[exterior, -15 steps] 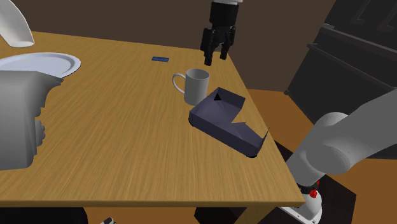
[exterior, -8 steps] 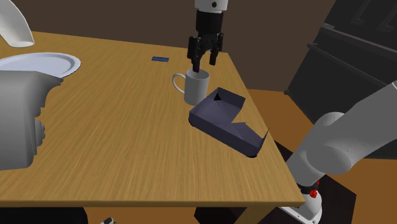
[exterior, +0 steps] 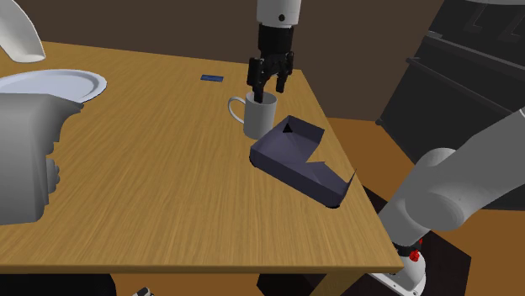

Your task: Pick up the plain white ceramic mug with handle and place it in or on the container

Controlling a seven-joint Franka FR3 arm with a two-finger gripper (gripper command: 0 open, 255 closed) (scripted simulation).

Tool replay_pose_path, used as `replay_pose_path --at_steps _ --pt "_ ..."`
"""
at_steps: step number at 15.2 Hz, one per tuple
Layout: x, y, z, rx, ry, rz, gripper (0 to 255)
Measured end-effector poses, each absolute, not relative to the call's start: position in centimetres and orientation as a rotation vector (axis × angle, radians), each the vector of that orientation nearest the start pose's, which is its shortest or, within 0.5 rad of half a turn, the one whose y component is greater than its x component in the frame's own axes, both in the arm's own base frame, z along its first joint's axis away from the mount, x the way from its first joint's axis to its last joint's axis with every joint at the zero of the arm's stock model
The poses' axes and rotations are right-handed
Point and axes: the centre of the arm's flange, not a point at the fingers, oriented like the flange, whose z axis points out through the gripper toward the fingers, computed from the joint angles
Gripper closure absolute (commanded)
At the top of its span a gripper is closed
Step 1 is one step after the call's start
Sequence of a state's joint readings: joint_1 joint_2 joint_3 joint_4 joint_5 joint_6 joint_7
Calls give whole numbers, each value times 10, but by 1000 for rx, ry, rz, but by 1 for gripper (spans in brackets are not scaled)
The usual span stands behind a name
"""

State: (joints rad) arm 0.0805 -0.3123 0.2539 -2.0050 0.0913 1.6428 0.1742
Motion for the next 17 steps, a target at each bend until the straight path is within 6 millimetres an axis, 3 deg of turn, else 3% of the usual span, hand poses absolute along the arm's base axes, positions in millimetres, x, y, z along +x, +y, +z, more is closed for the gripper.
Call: replay_pose_path --at_steps 1,2,12,17 --pt "425 172 578 -3134 -215 95 0" --pt "425 172 578 -3134 -215 95 255" --pt "425 172 578 -3134 -215 94 255" --pt "425 171 599 -3134 -215 94 255"
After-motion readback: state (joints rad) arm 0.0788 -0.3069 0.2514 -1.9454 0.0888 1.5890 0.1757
